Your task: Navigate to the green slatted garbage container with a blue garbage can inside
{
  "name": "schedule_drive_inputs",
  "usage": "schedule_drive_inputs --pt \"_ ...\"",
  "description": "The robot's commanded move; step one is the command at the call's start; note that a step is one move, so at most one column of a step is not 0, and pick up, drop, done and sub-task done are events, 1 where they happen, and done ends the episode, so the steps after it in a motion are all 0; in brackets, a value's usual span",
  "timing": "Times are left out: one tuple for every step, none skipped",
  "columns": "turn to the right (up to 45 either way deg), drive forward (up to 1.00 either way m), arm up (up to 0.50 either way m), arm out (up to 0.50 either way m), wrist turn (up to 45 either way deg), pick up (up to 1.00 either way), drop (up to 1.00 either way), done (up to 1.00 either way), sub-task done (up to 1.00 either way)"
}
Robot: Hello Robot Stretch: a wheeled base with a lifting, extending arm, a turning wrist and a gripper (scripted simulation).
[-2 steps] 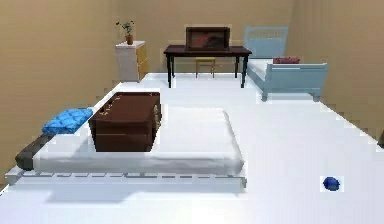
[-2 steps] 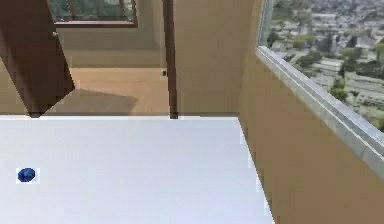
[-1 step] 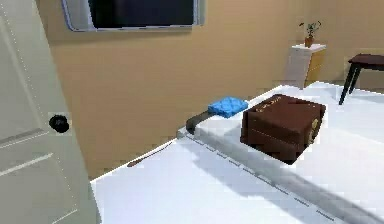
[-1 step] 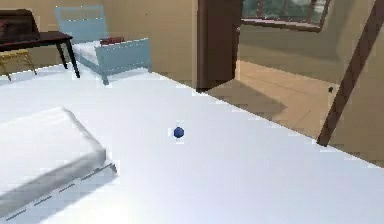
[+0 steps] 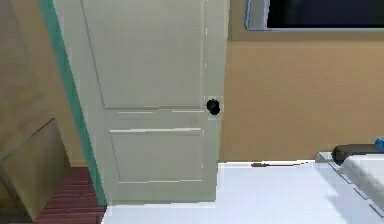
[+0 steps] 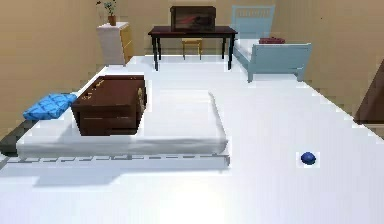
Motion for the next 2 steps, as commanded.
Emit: schedule_drive_inputs --pt "0.0 0.7 0.0 0.0 0.0 0.0 0.0 0.0 0.0" --pt "-45.0 0.0 0.0 0.0 0.0 0.0 0.0 0.0 0.0"
